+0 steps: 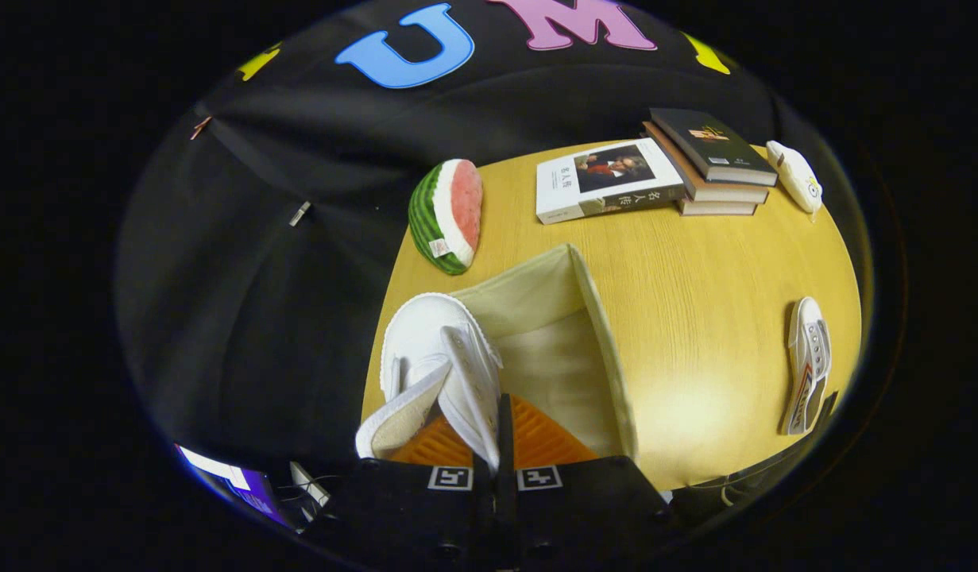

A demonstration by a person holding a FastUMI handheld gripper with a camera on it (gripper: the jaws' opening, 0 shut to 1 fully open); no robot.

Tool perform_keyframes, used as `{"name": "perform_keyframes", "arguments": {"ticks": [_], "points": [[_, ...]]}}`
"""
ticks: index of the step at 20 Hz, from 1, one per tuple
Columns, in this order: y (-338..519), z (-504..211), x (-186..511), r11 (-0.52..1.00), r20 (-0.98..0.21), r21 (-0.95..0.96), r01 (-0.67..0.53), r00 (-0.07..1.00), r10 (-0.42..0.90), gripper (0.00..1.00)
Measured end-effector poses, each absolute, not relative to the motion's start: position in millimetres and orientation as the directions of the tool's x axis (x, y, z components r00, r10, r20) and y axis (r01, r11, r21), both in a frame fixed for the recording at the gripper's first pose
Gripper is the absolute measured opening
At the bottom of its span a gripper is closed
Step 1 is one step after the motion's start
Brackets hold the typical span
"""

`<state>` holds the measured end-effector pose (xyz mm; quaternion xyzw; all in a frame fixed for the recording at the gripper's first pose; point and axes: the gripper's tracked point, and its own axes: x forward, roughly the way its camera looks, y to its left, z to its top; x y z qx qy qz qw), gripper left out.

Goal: Open the storage box then place both shoes into the box .Put the left shoe in first, then the right shoe, with the right side of both shoes facing outward in a uniform manner.

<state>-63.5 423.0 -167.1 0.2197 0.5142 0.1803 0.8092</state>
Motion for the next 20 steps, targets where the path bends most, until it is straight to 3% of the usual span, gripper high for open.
{"name": "perform_keyframes", "arguments": {"ticks": [4, 15, 17, 19, 20], "points": [[436, -193, -60, 0.855, -0.804, 0.516, 0.044, 0.370, 0.466, 0.06], [468, -211, -55, 0.861, -0.806, 0.506, 0.049, 0.384, 0.451, 0.06], [471, -211, -59, 0.840, -0.793, 0.540, 0.050, 0.366, 0.487, 0.10], [462, -218, -61, 0.850, -0.809, 0.524, 0.055, 0.345, 0.476, 0.27], [454, -221, -61, 0.860, -0.817, 0.508, 0.051, 0.343, 0.463, 0.44]]}}
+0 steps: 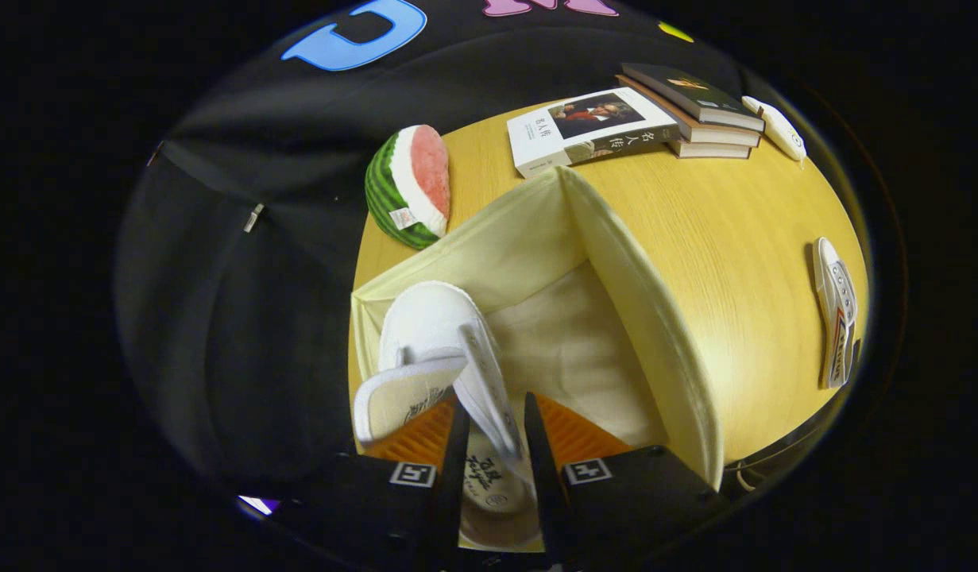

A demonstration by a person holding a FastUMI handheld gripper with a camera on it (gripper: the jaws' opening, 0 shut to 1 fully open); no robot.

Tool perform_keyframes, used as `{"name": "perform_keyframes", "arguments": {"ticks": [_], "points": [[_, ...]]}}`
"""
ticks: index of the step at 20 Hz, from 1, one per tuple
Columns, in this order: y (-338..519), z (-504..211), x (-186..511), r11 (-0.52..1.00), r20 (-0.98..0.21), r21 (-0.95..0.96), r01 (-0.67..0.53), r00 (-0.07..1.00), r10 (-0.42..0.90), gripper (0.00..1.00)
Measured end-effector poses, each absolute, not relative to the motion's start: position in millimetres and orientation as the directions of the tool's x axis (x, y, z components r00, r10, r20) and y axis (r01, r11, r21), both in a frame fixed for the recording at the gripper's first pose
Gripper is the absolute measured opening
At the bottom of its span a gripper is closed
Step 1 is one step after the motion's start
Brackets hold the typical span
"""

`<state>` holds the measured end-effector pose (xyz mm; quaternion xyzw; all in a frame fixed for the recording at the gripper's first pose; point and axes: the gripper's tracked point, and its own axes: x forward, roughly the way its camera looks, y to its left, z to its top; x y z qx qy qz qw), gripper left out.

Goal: Open the storage box then place both shoes into the box .Put the left shoe in first, then the right shoe, with the right side of both shoes facing outward in a uniform manner.

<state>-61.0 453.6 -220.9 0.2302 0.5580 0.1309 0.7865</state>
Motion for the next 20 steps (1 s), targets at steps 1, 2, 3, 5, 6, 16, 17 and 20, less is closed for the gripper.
{"name": "perform_keyframes", "arguments": {"ticks": [1, 2, 3, 5, 6, 16, 17, 20], "points": [[449, -221, -60, 0.857, -0.812, 0.513, 0.048, 0.349, 0.467, 0.55], [452, -219, -58, 0.838, -0.794, 0.543, 0.051, 0.356, 0.492, 0.66], [459, -217, -60, 0.816, -0.776, 0.576, 0.057, 0.353, 0.523, 0.83], [454, -201, -63, 0.797, -0.759, 0.602, 0.051, 0.347, 0.551, 0.99], [455, -197, -63, 0.789, -0.749, 0.613, 0.044, 0.351, 0.562, 0.99], [405, -116, -61, 0.745, -0.601, 0.642, -0.183, 0.483, 0.637, 0.99], [392, -107, -58, 0.744, -0.583, 0.635, -0.207, 0.504, 0.637, 0.99], [342, -91, -53, 0.757, -0.541, 0.599, -0.262, 0.565, 0.623, 0.99]]}}
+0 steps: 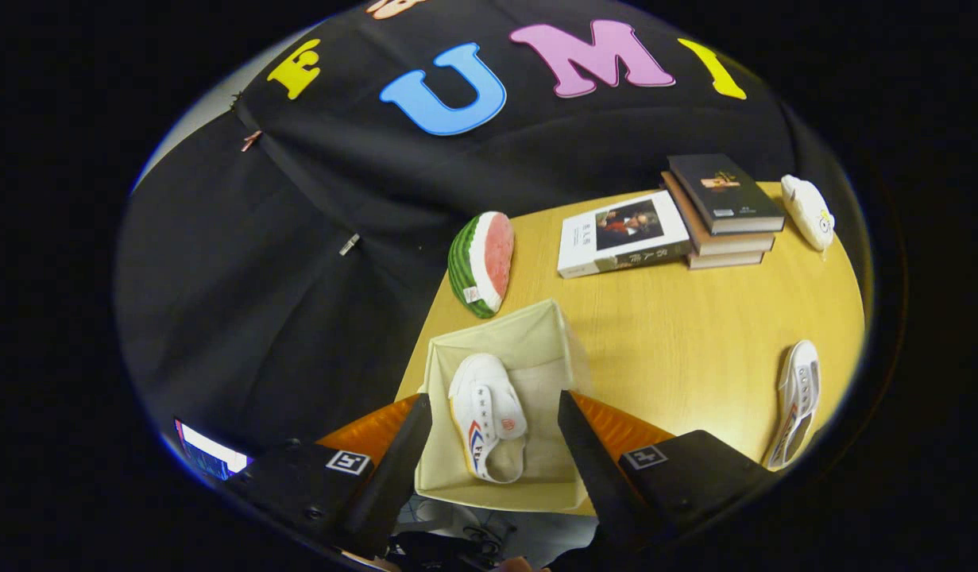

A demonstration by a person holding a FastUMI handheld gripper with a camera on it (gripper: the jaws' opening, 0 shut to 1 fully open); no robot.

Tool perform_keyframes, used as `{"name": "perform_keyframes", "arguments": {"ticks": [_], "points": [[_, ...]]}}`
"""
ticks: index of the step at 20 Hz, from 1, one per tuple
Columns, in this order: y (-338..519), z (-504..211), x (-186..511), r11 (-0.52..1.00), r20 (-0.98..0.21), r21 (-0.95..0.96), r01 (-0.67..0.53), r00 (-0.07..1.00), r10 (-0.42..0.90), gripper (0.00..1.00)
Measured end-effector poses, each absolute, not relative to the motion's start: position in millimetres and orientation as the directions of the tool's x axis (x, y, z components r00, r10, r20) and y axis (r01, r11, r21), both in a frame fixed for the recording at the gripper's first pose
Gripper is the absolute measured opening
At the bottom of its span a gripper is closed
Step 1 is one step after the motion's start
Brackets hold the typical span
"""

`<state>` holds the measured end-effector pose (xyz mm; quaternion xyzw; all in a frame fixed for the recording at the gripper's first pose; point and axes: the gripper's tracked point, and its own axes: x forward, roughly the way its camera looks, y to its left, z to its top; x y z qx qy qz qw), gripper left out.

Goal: Open the storage box then place both shoes into the box .Put the left shoe in first, then the right shoe, with the right side of both shoes facing outward in a uniform manner.

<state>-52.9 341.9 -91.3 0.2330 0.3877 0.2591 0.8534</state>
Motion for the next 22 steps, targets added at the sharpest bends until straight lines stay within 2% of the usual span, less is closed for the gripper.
{"name": "perform_keyframes", "arguments": {"ticks": [5, 13, 18, 22], "points": [[232, -102, -44, 0.813, -0.533, 0.523, -0.257, 0.646, 0.547, 0.99], [69, -173, -58, 0.891, -0.621, 0.421, -0.166, 0.663, 0.417, 0.99], [9, -241, -89, 0.933, -0.724, 0.334, -0.136, 0.597, 0.347, 0.99], [-11, -314, -115, 0.949, -0.817, 0.273, -0.156, 0.483, 0.315, 1.00]]}}
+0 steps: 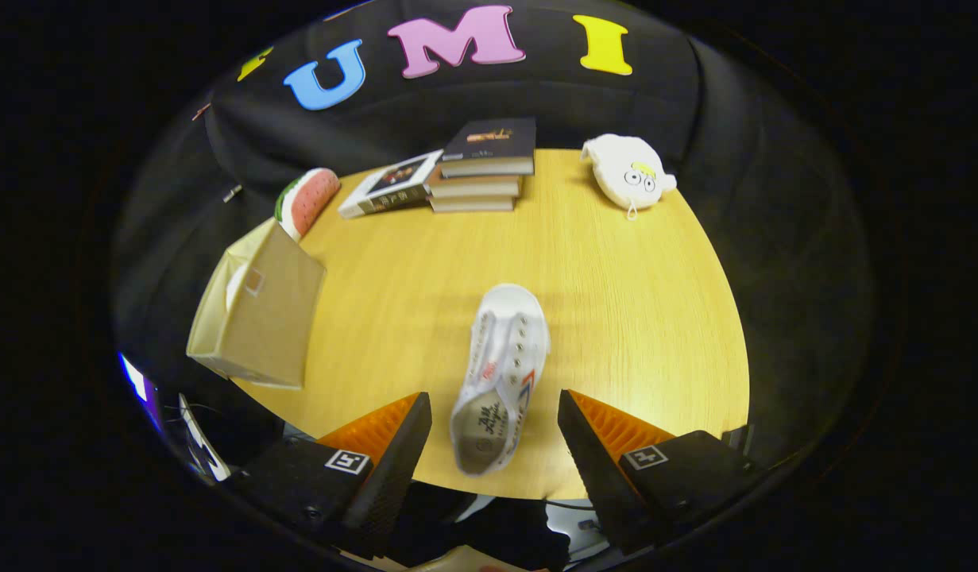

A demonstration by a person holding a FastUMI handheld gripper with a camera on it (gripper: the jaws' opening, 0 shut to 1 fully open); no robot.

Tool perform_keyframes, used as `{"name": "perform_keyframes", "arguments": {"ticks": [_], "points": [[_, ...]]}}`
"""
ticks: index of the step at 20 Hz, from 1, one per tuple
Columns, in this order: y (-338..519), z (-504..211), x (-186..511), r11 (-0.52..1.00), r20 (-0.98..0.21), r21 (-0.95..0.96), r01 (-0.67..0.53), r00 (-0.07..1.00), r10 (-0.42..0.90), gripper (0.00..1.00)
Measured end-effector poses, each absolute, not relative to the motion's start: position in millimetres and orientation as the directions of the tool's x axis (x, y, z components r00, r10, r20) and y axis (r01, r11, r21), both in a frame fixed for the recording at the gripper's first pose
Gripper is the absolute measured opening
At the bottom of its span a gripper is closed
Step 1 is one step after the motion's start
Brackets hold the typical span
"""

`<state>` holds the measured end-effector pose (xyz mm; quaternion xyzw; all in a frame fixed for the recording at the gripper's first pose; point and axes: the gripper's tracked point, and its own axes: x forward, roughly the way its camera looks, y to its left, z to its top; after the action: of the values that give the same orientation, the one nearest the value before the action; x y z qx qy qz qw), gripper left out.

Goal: Open the storage box then place both shoes into the box .Put the left shoe in first, then the right shoe, with the right side of both shoes facing outward in a uniform manner.

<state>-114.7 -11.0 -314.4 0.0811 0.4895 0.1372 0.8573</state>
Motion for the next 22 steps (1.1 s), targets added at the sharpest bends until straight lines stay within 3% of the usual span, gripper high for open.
{"name": "perform_keyframes", "arguments": {"ticks": [5, 14, 19, 20, 22], "points": [[-21, -374, -109, 0.969, -0.855, 0.201, -0.145, 0.457, 0.246, 0.98], [-18, -402, -44, 0.985, -0.794, 0.161, -0.065, 0.584, 0.168, 0.76], [-15, -404, -40, 0.987, -0.807, 0.152, -0.047, 0.571, 0.151, 0.33], [-17, -404, -43, 0.984, -0.819, 0.176, -0.026, 0.551, 0.161, 0.13], [-16, -403, -44, 0.972, -0.830, 0.233, 0.024, 0.525, 0.187, 0.08]]}}
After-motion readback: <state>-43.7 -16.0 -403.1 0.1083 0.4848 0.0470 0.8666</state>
